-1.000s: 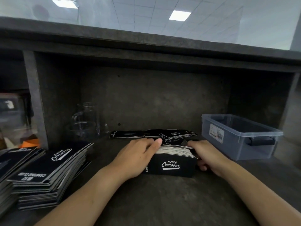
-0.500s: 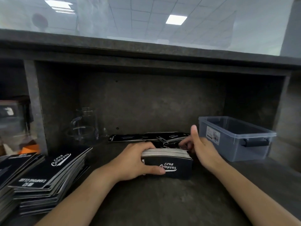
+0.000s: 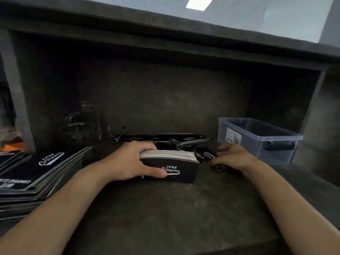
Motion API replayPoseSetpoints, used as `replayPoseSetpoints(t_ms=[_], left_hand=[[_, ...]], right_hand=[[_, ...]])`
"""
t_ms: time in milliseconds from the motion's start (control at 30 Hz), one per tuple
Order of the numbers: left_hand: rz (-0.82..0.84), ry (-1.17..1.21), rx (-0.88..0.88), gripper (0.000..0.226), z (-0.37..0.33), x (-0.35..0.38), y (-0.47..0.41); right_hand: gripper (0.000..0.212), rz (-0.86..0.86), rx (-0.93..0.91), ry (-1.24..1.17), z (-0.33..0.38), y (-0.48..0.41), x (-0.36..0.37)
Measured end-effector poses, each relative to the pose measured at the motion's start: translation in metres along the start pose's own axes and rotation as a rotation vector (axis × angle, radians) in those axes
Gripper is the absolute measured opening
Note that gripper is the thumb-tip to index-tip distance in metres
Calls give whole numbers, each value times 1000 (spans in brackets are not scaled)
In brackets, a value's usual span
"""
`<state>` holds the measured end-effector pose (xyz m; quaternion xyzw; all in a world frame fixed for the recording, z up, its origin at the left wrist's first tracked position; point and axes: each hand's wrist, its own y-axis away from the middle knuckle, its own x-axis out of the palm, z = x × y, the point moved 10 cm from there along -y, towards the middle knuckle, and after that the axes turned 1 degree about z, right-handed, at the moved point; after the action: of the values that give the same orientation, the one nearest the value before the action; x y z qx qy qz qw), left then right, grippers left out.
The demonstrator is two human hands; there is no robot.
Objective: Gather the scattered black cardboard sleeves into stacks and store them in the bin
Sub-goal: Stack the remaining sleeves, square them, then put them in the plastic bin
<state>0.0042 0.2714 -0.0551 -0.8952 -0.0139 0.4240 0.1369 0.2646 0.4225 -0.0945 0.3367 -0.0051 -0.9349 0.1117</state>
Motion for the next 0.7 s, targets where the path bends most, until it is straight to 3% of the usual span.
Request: replayPoseSetpoints(t_ms=[67, 200, 233, 333, 400, 700], left_hand=[[10, 10, -18, 50, 2, 0, 0], [27, 6, -28, 48, 0, 1, 1], [20, 3, -30, 47, 0, 1, 1], [7, 8, -39, 45, 0, 0, 2], [8, 11, -42, 45, 1, 0, 2], [9, 10, -26, 43, -1, 1, 3]], right_hand=[[78, 4, -4, 48, 1, 2, -4], [36, -1, -46, 134, 9, 6, 1], [40, 1, -60, 178, 12, 8, 4], [88, -21, -86, 267, 19, 9, 11], [98, -28, -62, 241, 18, 10, 7], [62, 7, -15, 248, 16, 15, -1]])
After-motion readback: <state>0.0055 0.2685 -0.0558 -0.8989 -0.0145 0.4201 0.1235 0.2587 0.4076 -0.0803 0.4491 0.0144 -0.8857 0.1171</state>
